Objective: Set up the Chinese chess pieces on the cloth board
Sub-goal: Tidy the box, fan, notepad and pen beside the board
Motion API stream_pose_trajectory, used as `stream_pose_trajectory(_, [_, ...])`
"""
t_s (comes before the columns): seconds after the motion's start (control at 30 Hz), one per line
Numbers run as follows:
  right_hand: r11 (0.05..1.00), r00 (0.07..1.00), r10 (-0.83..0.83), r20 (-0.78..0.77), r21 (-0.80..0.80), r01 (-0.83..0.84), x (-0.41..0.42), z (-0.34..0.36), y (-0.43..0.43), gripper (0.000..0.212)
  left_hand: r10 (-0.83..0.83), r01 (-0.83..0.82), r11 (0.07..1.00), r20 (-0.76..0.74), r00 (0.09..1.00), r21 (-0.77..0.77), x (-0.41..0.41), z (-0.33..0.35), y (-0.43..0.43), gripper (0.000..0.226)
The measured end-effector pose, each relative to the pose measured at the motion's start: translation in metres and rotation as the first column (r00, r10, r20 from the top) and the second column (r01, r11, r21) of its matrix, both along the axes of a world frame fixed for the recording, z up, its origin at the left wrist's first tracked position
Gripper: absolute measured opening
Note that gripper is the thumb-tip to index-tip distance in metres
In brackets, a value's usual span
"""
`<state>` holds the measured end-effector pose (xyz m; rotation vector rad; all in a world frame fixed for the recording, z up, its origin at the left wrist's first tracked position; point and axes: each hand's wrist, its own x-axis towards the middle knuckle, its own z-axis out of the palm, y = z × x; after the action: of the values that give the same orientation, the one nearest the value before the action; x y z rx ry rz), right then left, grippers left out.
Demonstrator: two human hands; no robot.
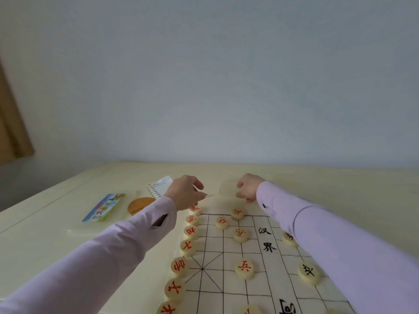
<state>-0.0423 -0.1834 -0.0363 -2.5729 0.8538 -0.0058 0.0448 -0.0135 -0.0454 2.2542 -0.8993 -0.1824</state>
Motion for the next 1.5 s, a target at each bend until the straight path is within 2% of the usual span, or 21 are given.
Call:
stream_pose_trajectory(0.1, [0.998,0.997,-0.048,0.067,-0.024,0.050,0.005,-0.002,-0.006,0.032,0.002,-0.002,1.000,0.008,1.000,0.004,0.003,0.000,0.001,0.023])
stream_pose_trajectory(0.23, [0.996,0.969,-0.092,0.228,0.027,0.089,0.003,0.006,-0.007,0.024,0.058,-0.055,0.997,0.046,0.997,-0.058,0.008,0.007,0.015,0.025])
stream_pose_trajectory(0.3, [0.998,0.948,-0.063,0.310,0.041,0.053,-0.002,0.015,-0.001,0.026,0.119,-0.111,0.986,0.053,0.992,-0.123,0.013,0.013,0.026,0.026])
stream_pose_trajectory(0.4, [0.984,0.923,0.040,0.384,0.145,-0.103,-0.009,0.024,0.016,0.032,0.201,-0.193,0.955,0.013,0.979,-0.225,0.017,0.022,0.046,0.028])
stream_pose_trajectory(0.53, [0.931,0.898,0.199,0.392,0.210,-0.298,-0.013,0.035,0.052,0.036,0.263,-0.290,0.898,-0.126,0.957,-0.331,0.021,0.030,0.081,0.028])
stream_pose_trajectory(0.7, [0.851,0.858,0.368,0.358,0.242,-0.466,-0.011,0.041,0.102,0.031,0.204,-0.312,0.882,-0.310,0.929,-0.354,0.011,0.034,0.130,0.033])
stream_pose_trajectory(0.83, [0.816,0.841,0.455,0.292,0.243,-0.525,-0.008,0.036,0.135,0.033,0.167,-0.290,0.893,-0.346,0.923,-0.345,-0.002,0.037,0.165,0.037])
stream_pose_trajectory(1.03, [0.741,0.786,0.581,0.210,0.262,-0.618,-0.017,0.026,0.171,0.029,0.271,-0.325,0.916,-0.235,0.933,-0.237,-0.006,0.029,0.212,0.022])
stream_pose_trajectory(1.17, [0.728,0.733,0.680,0.015,0.106,-0.677,-0.019,0.020,0.184,0.032,0.331,-0.332,0.943,-0.034,0.943,-0.027,0.006,0.011,0.233,0.014])
stream_pose_trajectory(1.27, [0.709,0.705,0.696,-0.136,-0.026,-0.705,-0.018,0.019,0.188,0.030,0.277,-0.305,0.935,0.162,0.947,0.181,0.016,0.000,0.234,0.022])
stream_pose_trajectory(1.33, [0.689,0.687,0.703,-0.183,-0.063,-0.722,-0.018,0.019,0.187,0.027,0.199,-0.290,0.906,0.295,0.935,0.308,0.021,-0.002,0.228,0.029])
stream_pose_trajectory(1.5, [0.672,0.674,0.715,-0.183,-0.087,-0.736,-0.012,0.018,0.184,0.034,0.106,-0.280,0.844,0.369,0.923,0.458,0.041,-0.006,0.208,0.042])
